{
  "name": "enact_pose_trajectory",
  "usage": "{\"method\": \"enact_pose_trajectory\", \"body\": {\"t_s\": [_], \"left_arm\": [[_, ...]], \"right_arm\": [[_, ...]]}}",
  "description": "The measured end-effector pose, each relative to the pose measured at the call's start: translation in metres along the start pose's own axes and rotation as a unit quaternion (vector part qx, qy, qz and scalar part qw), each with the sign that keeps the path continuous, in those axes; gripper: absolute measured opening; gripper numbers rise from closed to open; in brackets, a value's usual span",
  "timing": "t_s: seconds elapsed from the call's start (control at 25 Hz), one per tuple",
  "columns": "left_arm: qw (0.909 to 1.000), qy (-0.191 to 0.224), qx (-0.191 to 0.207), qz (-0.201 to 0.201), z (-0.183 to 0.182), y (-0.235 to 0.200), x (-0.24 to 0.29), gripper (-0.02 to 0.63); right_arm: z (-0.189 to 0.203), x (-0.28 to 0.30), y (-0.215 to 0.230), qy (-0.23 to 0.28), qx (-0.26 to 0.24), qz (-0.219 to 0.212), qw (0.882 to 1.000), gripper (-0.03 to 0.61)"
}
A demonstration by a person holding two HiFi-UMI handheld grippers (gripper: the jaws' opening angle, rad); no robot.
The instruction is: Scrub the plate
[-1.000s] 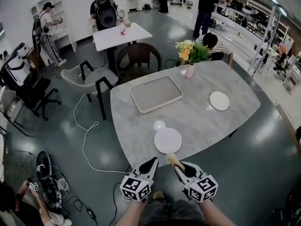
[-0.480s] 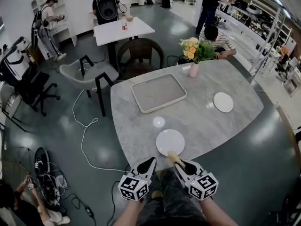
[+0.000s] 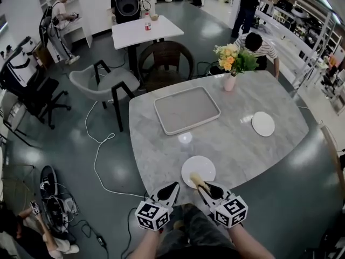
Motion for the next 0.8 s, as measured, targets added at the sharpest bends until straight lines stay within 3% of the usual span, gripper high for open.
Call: {"method": "enact_pose_trajectory", "body": {"t_s": [0.16, 0.4, 0.56, 0.68, 0.8], "left_arm": [[0.9980, -0.053, 0.019, 0.030, 0.014, 0.000, 0.012, 0.012], [0.9830, -0.134, 0.115, 0.051, 0.029, 0.001, 0.030, 0.012], [0.9654, -0.182, 0.174, 0.068, 0.039, 0.002, 0.043, 0.013], [0.9543, -0.213, 0.198, 0.069, 0.045, -0.002, 0.052, 0.014], [0.9465, -0.234, 0.212, 0.068, 0.049, -0.008, 0.059, 0.014]], "right_arm": [[0.007, 0.011, 0.010, -0.022, -0.015, -0.008, 1.000, 0.074], [0.015, 0.022, 0.027, -0.064, -0.078, -0.010, 0.995, 0.074], [0.020, 0.026, 0.037, -0.101, -0.166, -0.026, 0.981, 0.074], [0.023, 0.029, 0.043, -0.124, -0.230, -0.045, 0.964, 0.074], [0.025, 0.031, 0.047, -0.136, -0.261, -0.059, 0.954, 0.074]]}}
Point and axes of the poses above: the fingertips, and each gripper's own axes: x forward along the fingers, y to its right, z out of its underside, the point moved 6 cm from there along -x, backward along the fingers, and after that the axes turned 12 degrees about y, right-handed, at the moved point
